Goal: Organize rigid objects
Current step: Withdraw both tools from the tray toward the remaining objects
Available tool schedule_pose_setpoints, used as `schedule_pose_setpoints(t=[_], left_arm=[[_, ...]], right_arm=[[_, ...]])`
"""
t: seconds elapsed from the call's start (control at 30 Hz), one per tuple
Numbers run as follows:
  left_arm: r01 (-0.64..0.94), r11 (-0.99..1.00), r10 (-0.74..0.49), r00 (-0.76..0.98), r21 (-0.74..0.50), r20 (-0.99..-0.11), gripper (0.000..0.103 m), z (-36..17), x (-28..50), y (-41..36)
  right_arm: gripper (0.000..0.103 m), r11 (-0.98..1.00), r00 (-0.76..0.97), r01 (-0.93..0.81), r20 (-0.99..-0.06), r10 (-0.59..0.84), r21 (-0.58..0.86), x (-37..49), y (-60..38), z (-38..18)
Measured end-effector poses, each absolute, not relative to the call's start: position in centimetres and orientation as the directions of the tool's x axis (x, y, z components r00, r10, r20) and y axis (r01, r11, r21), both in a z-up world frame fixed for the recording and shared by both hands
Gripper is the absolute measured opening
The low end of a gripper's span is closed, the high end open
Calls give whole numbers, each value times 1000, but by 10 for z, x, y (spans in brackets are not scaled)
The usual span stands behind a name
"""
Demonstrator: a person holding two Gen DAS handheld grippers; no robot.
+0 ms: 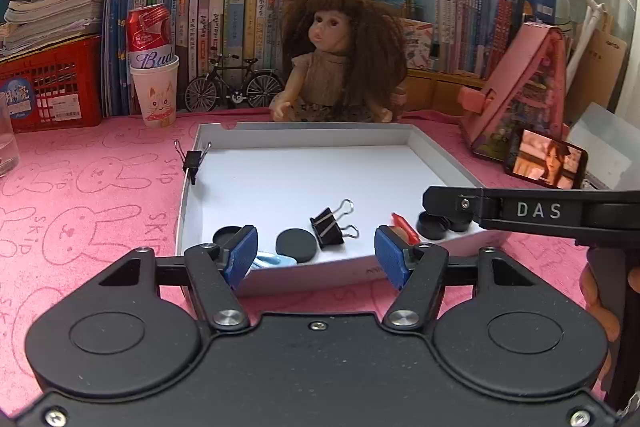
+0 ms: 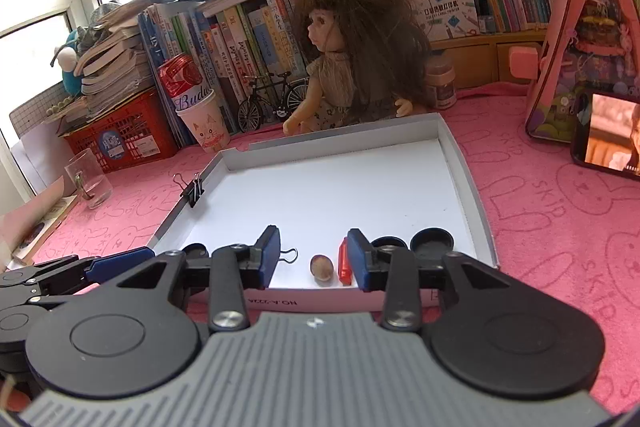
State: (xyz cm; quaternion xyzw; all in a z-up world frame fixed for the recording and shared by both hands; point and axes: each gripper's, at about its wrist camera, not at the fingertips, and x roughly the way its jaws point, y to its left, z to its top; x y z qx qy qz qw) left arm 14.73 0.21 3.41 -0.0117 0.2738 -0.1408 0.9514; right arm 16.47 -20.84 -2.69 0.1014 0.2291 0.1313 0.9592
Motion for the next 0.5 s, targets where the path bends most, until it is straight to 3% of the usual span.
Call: schedule_pose_setpoints(t=[0.5], left_arm=[[277, 956, -286, 814, -94, -505, 65, 33, 98, 6]], right_arm=[[70, 959, 887, -236, -369, 278, 155, 119, -206, -25]])
